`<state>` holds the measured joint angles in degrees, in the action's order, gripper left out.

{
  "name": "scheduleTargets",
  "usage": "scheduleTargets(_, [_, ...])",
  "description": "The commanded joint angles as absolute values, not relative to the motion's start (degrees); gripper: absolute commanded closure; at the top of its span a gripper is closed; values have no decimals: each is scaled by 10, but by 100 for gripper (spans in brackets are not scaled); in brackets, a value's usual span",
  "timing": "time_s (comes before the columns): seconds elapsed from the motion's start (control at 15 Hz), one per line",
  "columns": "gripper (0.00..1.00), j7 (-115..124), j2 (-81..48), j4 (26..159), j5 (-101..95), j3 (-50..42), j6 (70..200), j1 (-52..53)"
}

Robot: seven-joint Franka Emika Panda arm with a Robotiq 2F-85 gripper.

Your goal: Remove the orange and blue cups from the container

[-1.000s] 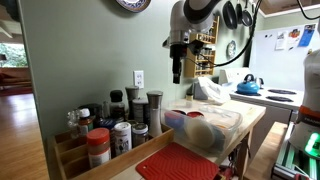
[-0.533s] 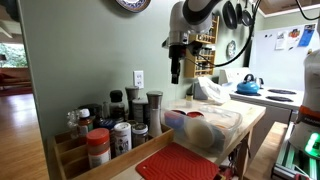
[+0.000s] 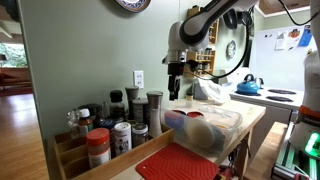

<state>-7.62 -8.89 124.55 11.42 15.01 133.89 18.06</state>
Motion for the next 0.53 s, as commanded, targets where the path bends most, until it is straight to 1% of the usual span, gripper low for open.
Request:
scheduleTargets(0.0, [0, -49, -100, 1280, 130, 160, 1384, 172])
scheduleTargets(0.27, [0, -23, -119, 1289, 128, 159, 1414, 172])
scheduleTargets(0.33, [2, -21, -120, 1295, 134, 160, 1425, 171])
scheduleTargets(0.4, [10, -14, -120, 1299, 133, 160, 1431, 171])
scheduleTargets(0.47, [19, -7, -121, 1301, 132, 159, 1433, 171])
